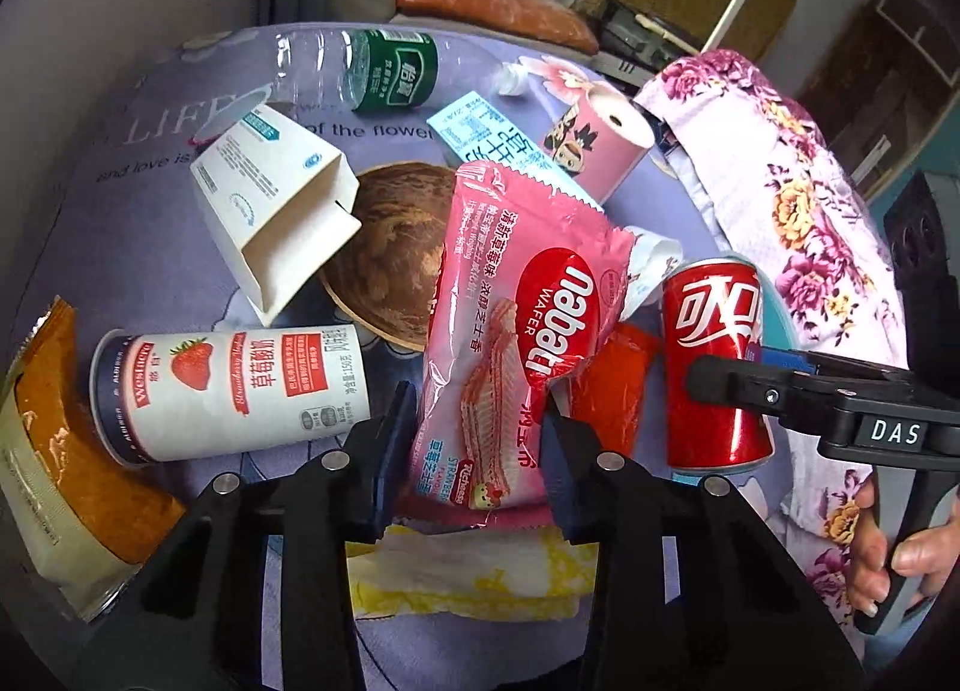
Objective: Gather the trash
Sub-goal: 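Grasp the pink wafer packet with the left tool while the right tool grasps the red Coca-Cola can, then carry both items over the teal bin and open both tools to drop them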
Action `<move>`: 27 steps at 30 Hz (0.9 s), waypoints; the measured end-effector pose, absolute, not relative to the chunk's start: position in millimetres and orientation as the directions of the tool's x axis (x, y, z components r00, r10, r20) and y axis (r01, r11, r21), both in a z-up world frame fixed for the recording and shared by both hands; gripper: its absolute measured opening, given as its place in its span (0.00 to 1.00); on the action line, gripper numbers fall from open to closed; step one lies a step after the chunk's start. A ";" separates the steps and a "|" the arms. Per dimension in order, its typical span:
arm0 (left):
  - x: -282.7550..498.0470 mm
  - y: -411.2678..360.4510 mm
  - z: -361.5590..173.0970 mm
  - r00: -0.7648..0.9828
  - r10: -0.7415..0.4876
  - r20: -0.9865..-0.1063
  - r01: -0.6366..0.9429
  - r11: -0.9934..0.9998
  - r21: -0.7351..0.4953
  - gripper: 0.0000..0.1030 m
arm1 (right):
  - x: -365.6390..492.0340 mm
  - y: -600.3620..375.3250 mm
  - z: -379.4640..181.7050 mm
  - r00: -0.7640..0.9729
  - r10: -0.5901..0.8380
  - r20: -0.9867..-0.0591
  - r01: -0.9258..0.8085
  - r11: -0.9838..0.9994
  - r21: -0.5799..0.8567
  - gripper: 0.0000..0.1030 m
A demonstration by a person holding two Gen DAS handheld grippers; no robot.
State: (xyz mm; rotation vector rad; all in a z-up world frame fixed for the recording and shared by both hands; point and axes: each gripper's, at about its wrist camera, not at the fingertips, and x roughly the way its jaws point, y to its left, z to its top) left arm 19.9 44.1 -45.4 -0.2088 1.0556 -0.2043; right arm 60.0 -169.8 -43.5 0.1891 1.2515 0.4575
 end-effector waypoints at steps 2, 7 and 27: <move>17.2 46.6 -33.3 0.496 -0.269 -0.826 0.062 0.959 -0.276 0.39 | 58.9 -177.4 -38.2 0.250 0.441 -0.862 -0.222 0.893 0.392 0.58; 14.7 58.2 -8.2 0.540 -0.252 -0.803 0.038 0.961 -0.275 0.39 | 56.3 -208.6 -29.5 0.295 0.444 -0.846 -0.174 0.896 0.410 0.58; 88.4 -162.1 1.1 0.417 -0.372 -0.829 0.392 0.897 -0.206 0.39 | 58.0 -410.7 -10.0 0.554 0.294 -0.779 0.112 0.901 0.420 0.58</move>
